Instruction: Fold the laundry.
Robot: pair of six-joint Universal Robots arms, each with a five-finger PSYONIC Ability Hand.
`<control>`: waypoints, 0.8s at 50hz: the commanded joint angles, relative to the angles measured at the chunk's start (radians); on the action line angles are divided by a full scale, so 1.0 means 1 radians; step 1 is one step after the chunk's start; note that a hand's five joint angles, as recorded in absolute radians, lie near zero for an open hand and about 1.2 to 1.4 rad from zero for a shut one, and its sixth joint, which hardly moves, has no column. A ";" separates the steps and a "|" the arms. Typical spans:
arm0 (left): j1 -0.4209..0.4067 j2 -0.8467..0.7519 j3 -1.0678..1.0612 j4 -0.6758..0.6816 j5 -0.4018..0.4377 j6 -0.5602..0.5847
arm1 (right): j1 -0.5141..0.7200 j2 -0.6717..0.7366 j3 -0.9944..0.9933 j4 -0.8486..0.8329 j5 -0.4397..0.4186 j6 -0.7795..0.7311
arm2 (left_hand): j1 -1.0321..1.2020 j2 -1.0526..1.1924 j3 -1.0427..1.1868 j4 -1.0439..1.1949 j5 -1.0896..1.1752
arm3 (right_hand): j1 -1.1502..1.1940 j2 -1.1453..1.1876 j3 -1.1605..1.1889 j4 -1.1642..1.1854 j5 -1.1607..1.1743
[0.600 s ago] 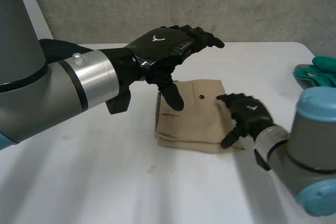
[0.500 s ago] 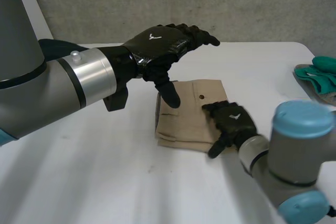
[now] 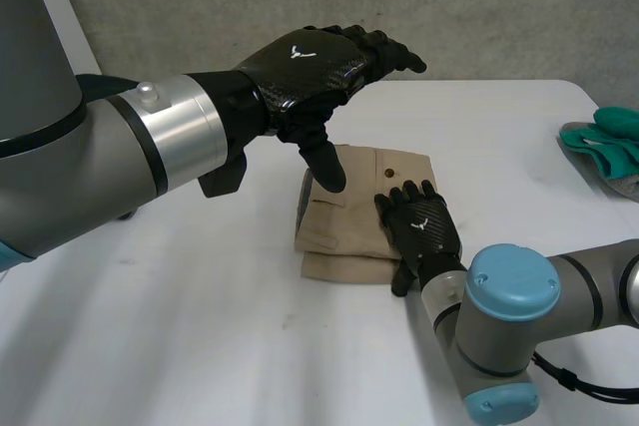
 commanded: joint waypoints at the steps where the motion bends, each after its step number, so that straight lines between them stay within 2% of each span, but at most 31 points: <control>1: 0.009 -0.003 -0.006 0.000 0.000 -0.002 | -0.002 0.010 -0.019 -0.060 0.000 -0.010 | -0.003 -0.021 -0.004 -0.016 -0.049 | 0.071 0.074 0.071 0.069 0.054; 14: 0.015 -0.003 -0.011 0.001 0.005 -0.002 | -0.011 0.039 -0.090 -0.106 0.015 -0.029 | -0.003 -0.021 -0.004 -0.016 -0.049 | 0.124 0.127 0.124 0.122 0.107; 15: 0.015 -0.004 -0.011 0.001 0.003 -0.002 | -0.013 0.040 -0.096 -0.109 0.013 -0.029 | -0.003 -0.021 -0.004 -0.016 -0.049 | 0.188 0.191 0.188 0.186 0.171; 18: 0.017 -0.006 -0.012 0.003 0.002 -0.002 | -0.020 0.053 -0.122 -0.128 0.003 -0.033 | -0.003 -0.021 -0.004 -0.016 -0.049 | 0.824 0.827 0.824 0.822 0.807; 19: 0.018 -0.007 -0.012 0.003 0.002 -0.001 | -0.025 0.057 -0.135 -0.134 -0.006 -0.039 | -0.003 -0.021 -0.004 -0.016 -0.049 | 1.184 1.187 1.184 1.182 1.167; 25: 0.023 -0.009 -0.006 0.003 0.002 -0.002 | -0.054 0.051 -0.183 -0.160 -0.036 -0.038 | -0.003 -0.021 -0.004 -0.016 -0.049 | 1.187 1.190 1.187 1.185 1.170; 34: 0.030 -0.004 0.028 0.000 0.000 -0.005 | -0.132 0.022 -0.324 -0.181 -0.075 0.046 | -0.003 -0.021 -0.004 -0.016 -0.049 | 1.187 1.190 1.187 1.185 1.170; 40: 0.026 -0.001 0.064 -0.002 0.000 -0.021 | -0.260 -0.013 -0.490 -0.172 -0.082 0.145 | -0.003 -0.021 -0.004 -0.016 -0.049 | 1.187 1.190 1.187 1.185 1.170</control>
